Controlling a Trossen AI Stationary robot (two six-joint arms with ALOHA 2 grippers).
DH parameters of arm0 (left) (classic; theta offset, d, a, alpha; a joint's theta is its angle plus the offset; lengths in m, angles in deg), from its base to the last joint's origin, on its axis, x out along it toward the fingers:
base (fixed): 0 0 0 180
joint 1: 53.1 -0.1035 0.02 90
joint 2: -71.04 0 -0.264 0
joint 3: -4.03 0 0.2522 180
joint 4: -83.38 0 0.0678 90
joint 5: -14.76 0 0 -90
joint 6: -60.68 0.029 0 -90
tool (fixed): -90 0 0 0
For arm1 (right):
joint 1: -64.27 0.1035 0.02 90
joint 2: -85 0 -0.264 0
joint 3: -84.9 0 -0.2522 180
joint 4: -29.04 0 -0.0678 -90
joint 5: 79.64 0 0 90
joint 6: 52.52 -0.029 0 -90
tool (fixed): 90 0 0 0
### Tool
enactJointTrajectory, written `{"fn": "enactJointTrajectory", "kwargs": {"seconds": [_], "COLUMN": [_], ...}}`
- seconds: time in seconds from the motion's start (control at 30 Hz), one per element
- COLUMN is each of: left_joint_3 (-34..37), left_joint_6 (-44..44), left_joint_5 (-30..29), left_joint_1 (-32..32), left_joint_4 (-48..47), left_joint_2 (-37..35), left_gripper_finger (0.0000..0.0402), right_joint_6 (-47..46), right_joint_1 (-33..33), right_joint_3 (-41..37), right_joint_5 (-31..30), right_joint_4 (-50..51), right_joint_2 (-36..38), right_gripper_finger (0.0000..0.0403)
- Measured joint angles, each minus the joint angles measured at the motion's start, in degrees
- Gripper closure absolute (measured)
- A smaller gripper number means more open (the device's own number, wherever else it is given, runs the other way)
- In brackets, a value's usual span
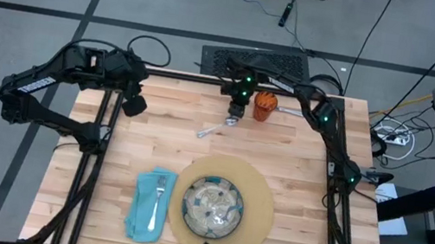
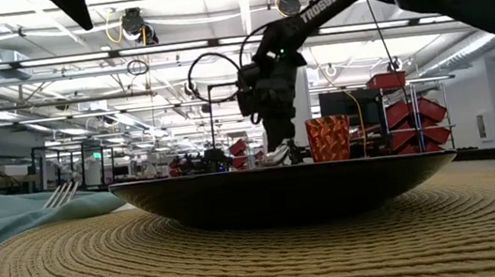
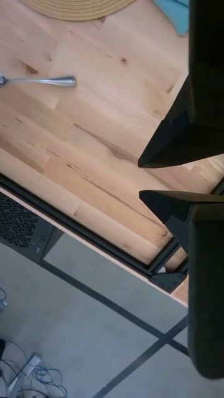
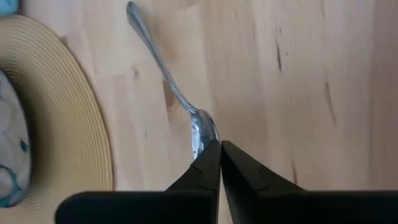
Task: Set table place
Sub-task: Move the silver spoon to the right side of the brown mat
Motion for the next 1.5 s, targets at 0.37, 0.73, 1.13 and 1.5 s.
{"fn": "enactJointTrajectory", "kwargs": {"seconds": [0.37, 0.73, 1.13, 1.5], "left_joint_3": [0.0, 7.4, 15.3, 15.3], "left_joint_6": [-0.5, -1.3, 4.1, 6.7], "left_joint_5": [0.0, -0.3, -3.1, 2.9], "left_joint_1": [0.0, 0.0, 0.0, -1.7], "left_joint_4": [0.0, 2.2, 11.2, 27.1], "left_joint_2": [0.0, 0.0, 1.6, 6.6], "left_gripper_finger": [0.0347, 0.0347, 0.0347, 0.0346], "right_joint_6": [6.1, 4.9, 4.2, 3.7], "right_joint_1": [0.7, 0.5, 0.5, 1.2], "right_joint_3": [0.0, -0.1, -0.2, -0.3], "right_joint_5": [-8.0, -10.3, -7.9, -12.1], "right_joint_4": [2.9, 3.0, 2.1, 2.7], "right_joint_2": [1.0, 0.9, 0.8, 10.2], "right_gripper_finger": [0.0403, 0.0403, 0.0307, 0.0287]}}
